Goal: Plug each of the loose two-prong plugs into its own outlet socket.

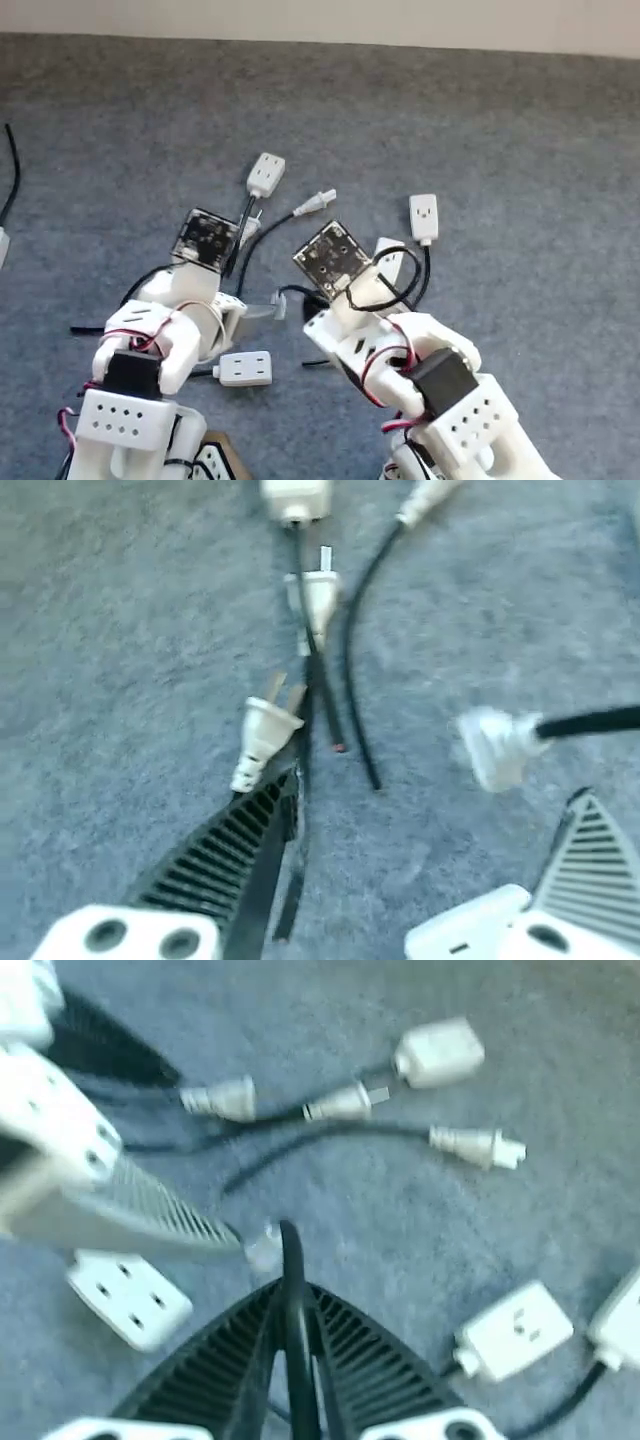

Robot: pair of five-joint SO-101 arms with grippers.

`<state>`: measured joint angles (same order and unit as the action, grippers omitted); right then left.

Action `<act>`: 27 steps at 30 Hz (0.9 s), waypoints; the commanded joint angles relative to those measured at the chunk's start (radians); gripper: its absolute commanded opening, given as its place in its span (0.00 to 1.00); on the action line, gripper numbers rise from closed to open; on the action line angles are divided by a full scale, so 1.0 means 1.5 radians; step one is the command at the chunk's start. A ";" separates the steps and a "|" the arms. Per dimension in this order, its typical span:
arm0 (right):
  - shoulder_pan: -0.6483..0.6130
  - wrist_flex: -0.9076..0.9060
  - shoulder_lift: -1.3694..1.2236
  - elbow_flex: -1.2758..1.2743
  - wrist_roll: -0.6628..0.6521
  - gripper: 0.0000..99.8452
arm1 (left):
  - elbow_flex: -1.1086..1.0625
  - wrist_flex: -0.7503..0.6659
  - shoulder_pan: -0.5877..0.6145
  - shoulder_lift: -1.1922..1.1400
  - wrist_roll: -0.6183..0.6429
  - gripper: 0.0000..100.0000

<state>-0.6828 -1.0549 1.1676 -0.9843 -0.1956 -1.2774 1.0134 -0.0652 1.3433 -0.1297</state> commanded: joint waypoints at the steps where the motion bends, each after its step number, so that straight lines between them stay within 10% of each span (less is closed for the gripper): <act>1: 0.075 -0.007 0.006 -0.069 -0.066 0.01 | 0.041 -0.002 0.058 -0.002 0.002 0.39; 13: 0.339 -0.135 0.007 -0.103 -0.303 0.01 | 0.055 -0.005 0.069 -0.002 0.006 0.39; 27: 0.138 -0.235 -0.393 0.285 -0.261 0.26 | 0.058 -0.001 0.091 -0.003 0.027 0.39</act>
<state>-0.4189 -1.3970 0.8332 -0.7787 -0.6068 -1.2375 1.0134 0.0269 1.3418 -0.1020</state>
